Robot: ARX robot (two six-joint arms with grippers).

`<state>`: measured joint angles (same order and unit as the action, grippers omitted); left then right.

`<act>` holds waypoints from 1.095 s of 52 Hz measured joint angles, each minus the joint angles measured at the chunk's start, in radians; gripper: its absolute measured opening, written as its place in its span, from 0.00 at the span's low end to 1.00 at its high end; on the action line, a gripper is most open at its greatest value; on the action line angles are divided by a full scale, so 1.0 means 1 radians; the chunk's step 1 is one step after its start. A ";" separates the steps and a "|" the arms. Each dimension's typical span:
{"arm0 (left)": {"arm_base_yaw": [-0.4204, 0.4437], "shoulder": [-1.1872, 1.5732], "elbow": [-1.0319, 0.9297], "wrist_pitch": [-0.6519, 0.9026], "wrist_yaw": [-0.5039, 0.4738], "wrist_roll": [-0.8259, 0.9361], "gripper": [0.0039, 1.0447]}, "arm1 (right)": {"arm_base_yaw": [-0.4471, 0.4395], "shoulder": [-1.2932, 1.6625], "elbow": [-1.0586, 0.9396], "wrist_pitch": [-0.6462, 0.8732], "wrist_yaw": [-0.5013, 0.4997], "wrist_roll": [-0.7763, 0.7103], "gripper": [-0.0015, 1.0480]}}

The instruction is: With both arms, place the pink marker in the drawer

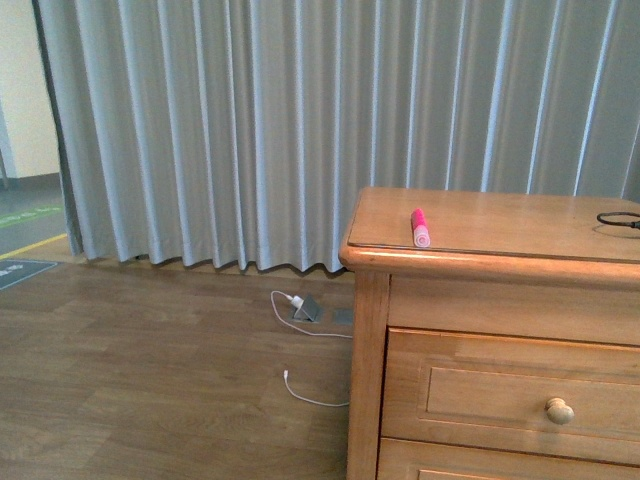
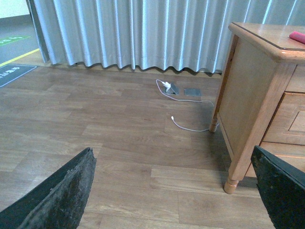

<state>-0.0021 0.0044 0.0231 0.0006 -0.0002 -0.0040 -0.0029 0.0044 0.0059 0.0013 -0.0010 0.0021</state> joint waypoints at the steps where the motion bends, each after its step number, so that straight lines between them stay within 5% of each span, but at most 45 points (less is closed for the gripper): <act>1: 0.000 0.000 0.000 0.000 0.000 0.000 0.94 | 0.000 0.000 0.000 0.000 0.000 0.000 0.92; 57: 0.000 0.000 0.000 0.000 0.000 0.000 0.94 | 0.000 0.000 0.000 0.000 0.000 0.000 0.92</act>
<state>-0.0021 0.0044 0.0231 0.0006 -0.0002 -0.0036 -0.0029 0.0044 0.0059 0.0013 -0.0010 0.0025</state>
